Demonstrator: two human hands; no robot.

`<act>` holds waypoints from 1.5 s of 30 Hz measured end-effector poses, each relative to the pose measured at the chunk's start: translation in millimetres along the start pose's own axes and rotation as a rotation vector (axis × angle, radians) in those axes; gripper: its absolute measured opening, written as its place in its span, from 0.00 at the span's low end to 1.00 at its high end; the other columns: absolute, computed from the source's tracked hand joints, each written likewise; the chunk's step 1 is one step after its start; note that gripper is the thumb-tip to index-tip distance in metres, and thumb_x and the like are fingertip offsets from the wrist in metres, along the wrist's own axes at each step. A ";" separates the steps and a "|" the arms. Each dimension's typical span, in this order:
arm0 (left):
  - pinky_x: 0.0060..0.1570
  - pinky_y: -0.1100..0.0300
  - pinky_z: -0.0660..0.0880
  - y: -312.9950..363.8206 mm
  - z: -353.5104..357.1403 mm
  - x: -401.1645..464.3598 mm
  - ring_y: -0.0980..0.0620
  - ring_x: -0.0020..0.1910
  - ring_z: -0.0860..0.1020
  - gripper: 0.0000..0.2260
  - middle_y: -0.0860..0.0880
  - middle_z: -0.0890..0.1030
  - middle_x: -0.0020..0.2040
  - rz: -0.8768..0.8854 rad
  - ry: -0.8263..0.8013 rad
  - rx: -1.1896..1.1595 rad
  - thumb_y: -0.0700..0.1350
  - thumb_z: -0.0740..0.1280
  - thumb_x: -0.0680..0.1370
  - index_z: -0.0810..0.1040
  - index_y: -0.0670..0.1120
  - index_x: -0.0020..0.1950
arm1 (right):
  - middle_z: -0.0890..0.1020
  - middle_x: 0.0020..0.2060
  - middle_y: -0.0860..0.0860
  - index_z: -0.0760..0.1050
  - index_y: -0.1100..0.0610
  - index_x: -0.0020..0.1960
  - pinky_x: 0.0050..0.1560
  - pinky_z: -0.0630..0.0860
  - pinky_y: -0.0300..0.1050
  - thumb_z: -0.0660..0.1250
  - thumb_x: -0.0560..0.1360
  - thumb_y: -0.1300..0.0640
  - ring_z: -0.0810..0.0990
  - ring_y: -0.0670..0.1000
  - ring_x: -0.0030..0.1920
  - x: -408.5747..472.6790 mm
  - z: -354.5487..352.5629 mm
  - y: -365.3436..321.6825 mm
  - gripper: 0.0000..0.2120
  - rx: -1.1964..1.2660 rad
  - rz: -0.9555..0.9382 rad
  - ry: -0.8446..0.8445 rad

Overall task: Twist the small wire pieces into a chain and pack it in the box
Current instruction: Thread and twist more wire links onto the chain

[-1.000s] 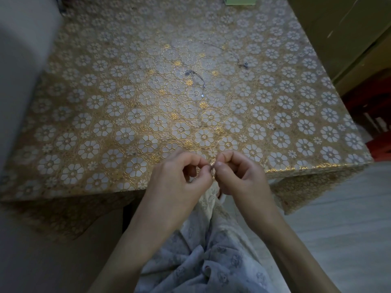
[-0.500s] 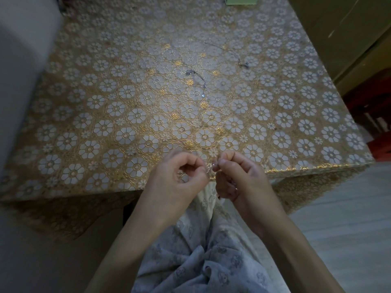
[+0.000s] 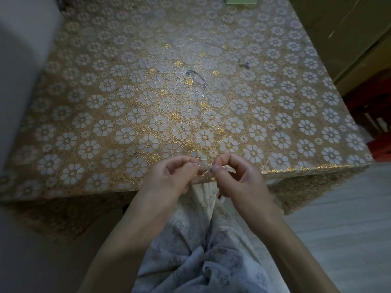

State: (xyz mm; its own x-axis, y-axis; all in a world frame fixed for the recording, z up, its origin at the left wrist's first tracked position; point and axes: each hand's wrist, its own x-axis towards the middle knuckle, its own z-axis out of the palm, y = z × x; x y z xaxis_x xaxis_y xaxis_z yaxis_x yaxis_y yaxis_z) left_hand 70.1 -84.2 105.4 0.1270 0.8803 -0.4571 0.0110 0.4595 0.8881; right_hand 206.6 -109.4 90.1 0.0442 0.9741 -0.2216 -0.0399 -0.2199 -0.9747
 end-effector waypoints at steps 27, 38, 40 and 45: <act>0.28 0.67 0.73 -20.8 0.4 12.4 0.56 0.30 0.77 0.09 0.47 0.80 0.31 -0.184 -0.082 -0.496 0.42 0.64 0.65 0.81 0.44 0.27 | 0.70 0.30 0.53 0.71 0.59 0.37 0.30 0.64 0.38 0.61 0.75 0.69 0.66 0.45 0.28 3.3 1.1 7.0 0.10 0.153 0.202 -0.016; 0.27 0.67 0.70 -22.3 7.2 10.7 0.57 0.29 0.73 0.07 0.50 0.76 0.32 -0.102 -0.133 -0.595 0.42 0.61 0.68 0.77 0.46 0.32 | 0.71 0.27 0.52 0.71 0.59 0.36 0.30 0.64 0.40 0.61 0.76 0.68 0.67 0.47 0.28 4.1 9.1 8.6 0.11 0.255 0.191 0.035; 0.26 0.67 0.68 -22.5 7.7 11.2 0.57 0.30 0.71 0.06 0.52 0.75 0.32 -0.072 -0.141 -0.565 0.43 0.60 0.69 0.75 0.47 0.34 | 0.71 0.26 0.51 0.71 0.60 0.37 0.27 0.64 0.36 0.62 0.75 0.69 0.67 0.46 0.27 3.8 10.2 7.5 0.09 0.228 0.163 0.036; 0.29 0.65 0.64 -23.2 9.0 13.4 0.57 0.30 0.69 0.04 0.53 0.74 0.32 -0.069 -0.112 -0.551 0.43 0.59 0.71 0.72 0.47 0.37 | 0.71 0.26 0.51 0.71 0.63 0.38 0.26 0.65 0.34 0.61 0.74 0.70 0.67 0.44 0.25 2.8 10.5 4.3 0.07 0.173 0.100 0.041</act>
State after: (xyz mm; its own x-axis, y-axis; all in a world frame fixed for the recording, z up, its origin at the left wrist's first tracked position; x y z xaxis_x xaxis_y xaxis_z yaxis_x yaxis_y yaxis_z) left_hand 80.5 -84.1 79.1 0.2494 0.8421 -0.4783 -0.4921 0.5355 0.6863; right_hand 196.1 -107.1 85.6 0.0718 0.9442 -0.3215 -0.2172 -0.2998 -0.9289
